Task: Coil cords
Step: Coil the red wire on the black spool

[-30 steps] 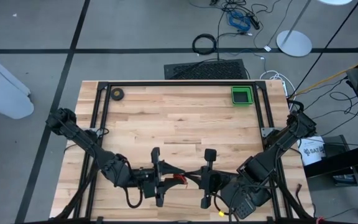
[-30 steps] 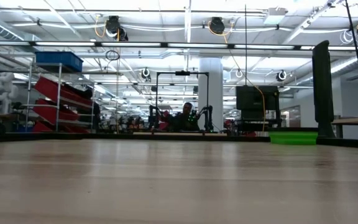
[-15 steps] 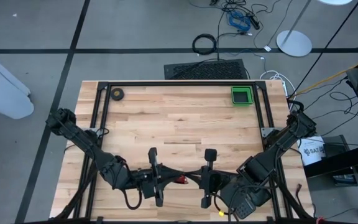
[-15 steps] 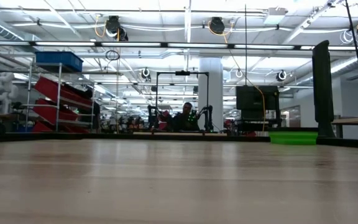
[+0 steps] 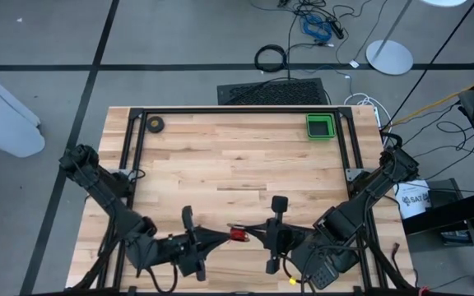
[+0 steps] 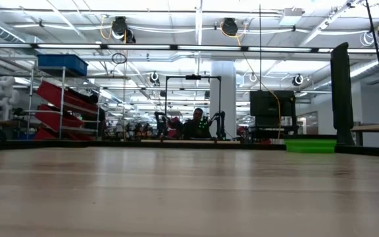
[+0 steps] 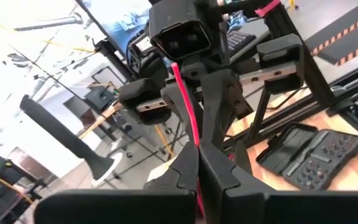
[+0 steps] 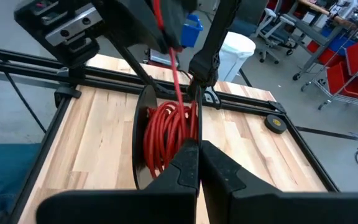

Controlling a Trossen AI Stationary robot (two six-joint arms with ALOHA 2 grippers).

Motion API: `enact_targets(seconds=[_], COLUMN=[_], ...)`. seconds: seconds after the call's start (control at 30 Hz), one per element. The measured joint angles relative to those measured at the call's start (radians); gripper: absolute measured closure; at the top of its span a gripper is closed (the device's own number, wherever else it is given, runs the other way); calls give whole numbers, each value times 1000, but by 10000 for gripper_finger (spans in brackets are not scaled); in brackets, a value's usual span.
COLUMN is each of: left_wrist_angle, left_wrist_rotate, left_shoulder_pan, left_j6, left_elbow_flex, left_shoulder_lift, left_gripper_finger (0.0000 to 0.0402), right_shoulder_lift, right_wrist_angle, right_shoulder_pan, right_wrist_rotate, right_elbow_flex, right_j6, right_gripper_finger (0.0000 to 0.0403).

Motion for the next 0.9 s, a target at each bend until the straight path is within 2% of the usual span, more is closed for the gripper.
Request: enact_targets(seconds=[0.17,0.37,0.53,0.6,0.7,0.9], left_wrist_angle=[8,-44,-140,-167,-179,-181], left_wrist_rotate=[-57,-111,-111,-111,-111,-108], left_shoulder_pan=[-29,-33,-45,-56,-71,-98], left_j6=[58,109,159,202,280,432], left_elbow_flex=[0,0,0,0,0,0], left_shoulder_lift=[-2,-4,-4,-4,-4,-4], left_gripper_finger=[399,400,400,400,400,400], right_shoulder_lift=[0,-6,-6,-7,-7,-7], right_wrist_angle=[10,107,111,99,90,62], right_shoulder_pan=[0,0,0,0,-1,-6], right_wrist_rotate=[64,80,61,21,-31,-43], right_elbow_flex=[2,2,25,39,48,49], right_j6=[-3,-94,-135,-135,-141,-124], right_gripper_finger=[403,403,402,402,402,402])
